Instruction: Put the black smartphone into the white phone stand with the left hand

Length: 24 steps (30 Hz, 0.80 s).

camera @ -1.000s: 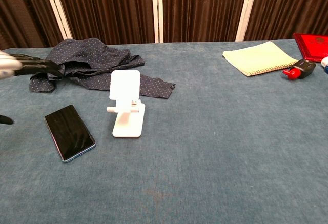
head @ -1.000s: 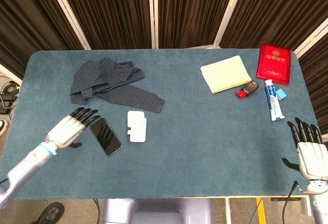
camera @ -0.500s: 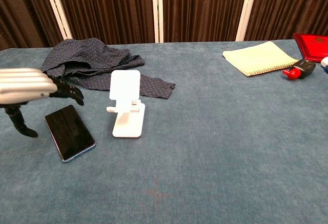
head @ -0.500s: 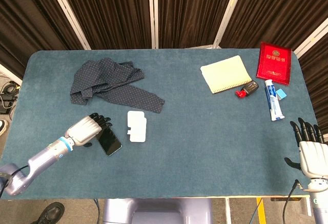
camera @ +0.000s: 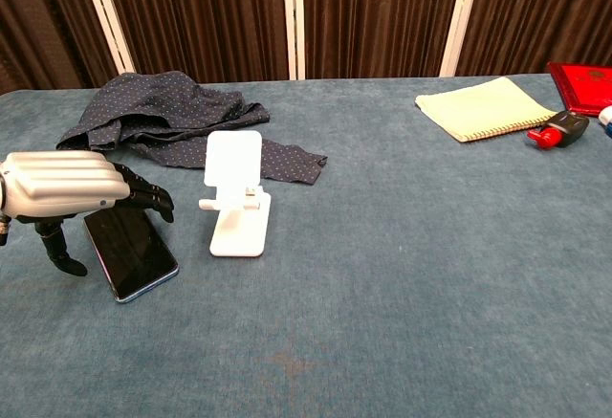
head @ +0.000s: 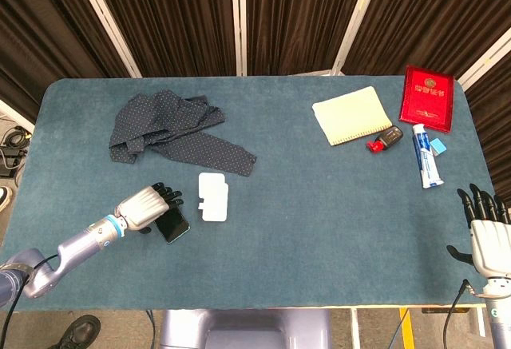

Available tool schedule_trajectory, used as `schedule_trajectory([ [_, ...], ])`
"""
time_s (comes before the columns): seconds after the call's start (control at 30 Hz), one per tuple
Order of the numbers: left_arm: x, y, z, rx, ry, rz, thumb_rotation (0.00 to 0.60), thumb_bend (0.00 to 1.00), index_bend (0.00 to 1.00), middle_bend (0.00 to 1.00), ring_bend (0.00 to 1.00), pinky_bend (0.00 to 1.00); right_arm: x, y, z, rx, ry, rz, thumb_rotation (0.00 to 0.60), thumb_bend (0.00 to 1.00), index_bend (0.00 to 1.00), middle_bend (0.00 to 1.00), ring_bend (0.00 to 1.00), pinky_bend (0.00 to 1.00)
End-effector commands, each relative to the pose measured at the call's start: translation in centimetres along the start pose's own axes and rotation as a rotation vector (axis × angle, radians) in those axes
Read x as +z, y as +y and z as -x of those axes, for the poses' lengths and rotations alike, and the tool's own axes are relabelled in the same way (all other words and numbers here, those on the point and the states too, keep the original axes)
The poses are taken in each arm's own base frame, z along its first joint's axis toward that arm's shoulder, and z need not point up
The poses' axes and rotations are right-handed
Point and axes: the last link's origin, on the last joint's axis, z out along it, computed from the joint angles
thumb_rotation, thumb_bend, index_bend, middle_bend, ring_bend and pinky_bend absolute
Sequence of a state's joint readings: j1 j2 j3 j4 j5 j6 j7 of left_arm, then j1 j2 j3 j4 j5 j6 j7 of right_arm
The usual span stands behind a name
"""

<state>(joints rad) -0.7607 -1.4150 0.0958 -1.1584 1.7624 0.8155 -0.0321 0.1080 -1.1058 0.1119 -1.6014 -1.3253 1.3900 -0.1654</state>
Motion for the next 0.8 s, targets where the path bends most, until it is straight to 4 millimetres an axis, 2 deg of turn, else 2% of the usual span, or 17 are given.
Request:
schedule_trajectory([
  [0.03, 0.2, 0.2, 0.2, 0.001, -0.004, 0.006, 0.600, 0.00, 0.18, 0.11, 0.17, 0.19, 0.0, 0.0, 0.0, 0.001, 0.001, 0.000, 0.600, 0.00, 0.00, 0.00, 0.00, 0.00],
  [0.63, 1.5, 1.2, 0.7, 0.008, 0.014, 0.025, 0.600, 0.00, 0.24, 0.16, 0.21, 0.23, 0.0, 0.1, 0.0, 0.007, -0.005, 0.003, 0.600, 0.00, 0.00, 0.00, 0.00, 0.00],
  [0.8, 1.6, 1.4, 0.8, 0.003, 0.021, 0.027, 0.600, 0.00, 0.30, 0.24, 0.29, 0.28, 0.0, 0.2, 0.0, 0.007, -0.009, 0.004, 0.600, 0.00, 0.00, 0.00, 0.00, 0.00],
])
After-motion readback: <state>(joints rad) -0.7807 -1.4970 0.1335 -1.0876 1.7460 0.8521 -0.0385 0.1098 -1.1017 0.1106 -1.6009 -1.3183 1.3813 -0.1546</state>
